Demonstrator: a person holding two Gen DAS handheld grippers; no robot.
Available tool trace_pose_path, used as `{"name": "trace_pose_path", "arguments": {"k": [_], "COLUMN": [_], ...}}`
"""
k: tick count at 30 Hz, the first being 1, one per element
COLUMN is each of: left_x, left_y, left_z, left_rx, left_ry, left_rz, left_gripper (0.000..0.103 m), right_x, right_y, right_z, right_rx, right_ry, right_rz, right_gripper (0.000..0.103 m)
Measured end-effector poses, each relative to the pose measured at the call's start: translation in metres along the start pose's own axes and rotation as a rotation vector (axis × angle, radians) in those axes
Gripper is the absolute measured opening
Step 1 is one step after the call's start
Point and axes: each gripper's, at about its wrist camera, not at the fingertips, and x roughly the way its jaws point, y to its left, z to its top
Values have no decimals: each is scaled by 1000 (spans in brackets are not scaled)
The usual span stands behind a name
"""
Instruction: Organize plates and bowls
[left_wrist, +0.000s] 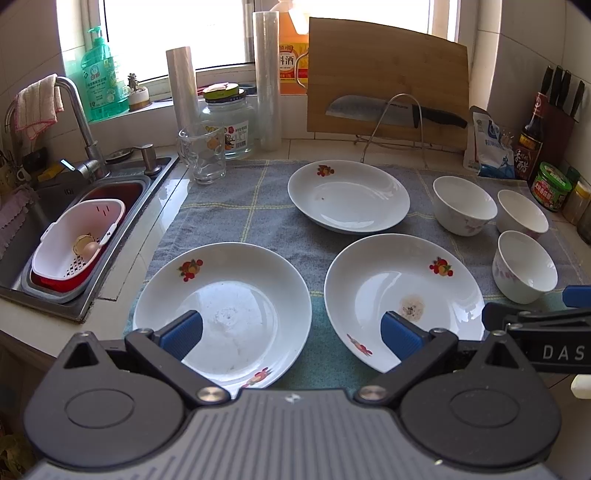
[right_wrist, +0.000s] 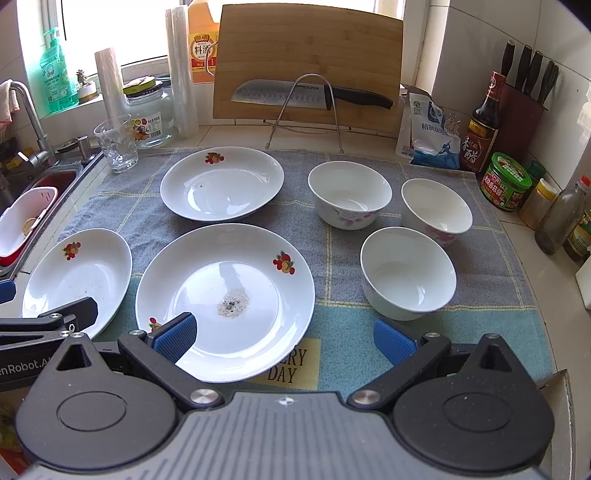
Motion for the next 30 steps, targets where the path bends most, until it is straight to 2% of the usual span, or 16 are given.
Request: {"name": "trace_pose_path", "arguments": {"k": [23, 30], "left_x": [-4, -6], "left_y": [-1, -5], "left_z": [-2, -4], "left_rx": [-2, -4], "left_ry": [-10, -14], "left_rz": [3, 23], "left_gripper": [102, 102], "right_x": [-3, -4], "right_y": [-2, -5], "right_z": [-3, -3], "right_rx": [-3, -23], "right_ry": [-10, -21], "right_rz": [6, 36], "right_gripper": [103, 103]}}
